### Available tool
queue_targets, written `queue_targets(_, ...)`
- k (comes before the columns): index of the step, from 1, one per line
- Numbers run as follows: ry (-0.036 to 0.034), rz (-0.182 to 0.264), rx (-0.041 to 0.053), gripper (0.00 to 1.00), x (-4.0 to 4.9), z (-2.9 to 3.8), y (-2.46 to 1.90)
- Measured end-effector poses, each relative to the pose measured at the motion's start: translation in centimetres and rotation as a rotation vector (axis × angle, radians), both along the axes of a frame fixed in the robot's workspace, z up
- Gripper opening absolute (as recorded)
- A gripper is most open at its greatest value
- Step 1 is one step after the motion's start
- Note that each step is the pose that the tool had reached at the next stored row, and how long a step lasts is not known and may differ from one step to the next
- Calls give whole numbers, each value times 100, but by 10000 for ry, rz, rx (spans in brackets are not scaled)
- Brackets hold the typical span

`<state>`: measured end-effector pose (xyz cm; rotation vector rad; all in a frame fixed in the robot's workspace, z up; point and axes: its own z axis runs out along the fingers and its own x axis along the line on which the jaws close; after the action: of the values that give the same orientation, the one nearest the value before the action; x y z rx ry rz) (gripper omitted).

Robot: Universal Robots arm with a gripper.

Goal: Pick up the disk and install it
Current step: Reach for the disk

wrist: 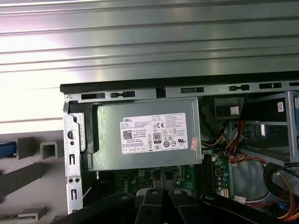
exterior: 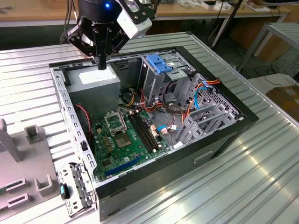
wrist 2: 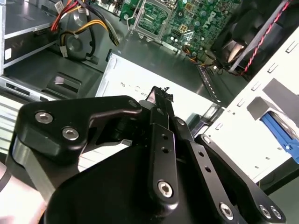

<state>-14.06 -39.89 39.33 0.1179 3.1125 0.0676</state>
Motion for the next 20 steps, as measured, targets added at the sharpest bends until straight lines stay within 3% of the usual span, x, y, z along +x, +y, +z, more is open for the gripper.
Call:
queue_targets(8,0,-1,0,11,-282,0,2)
queue_targets(20,0,-1,0,11,-619,-1,33)
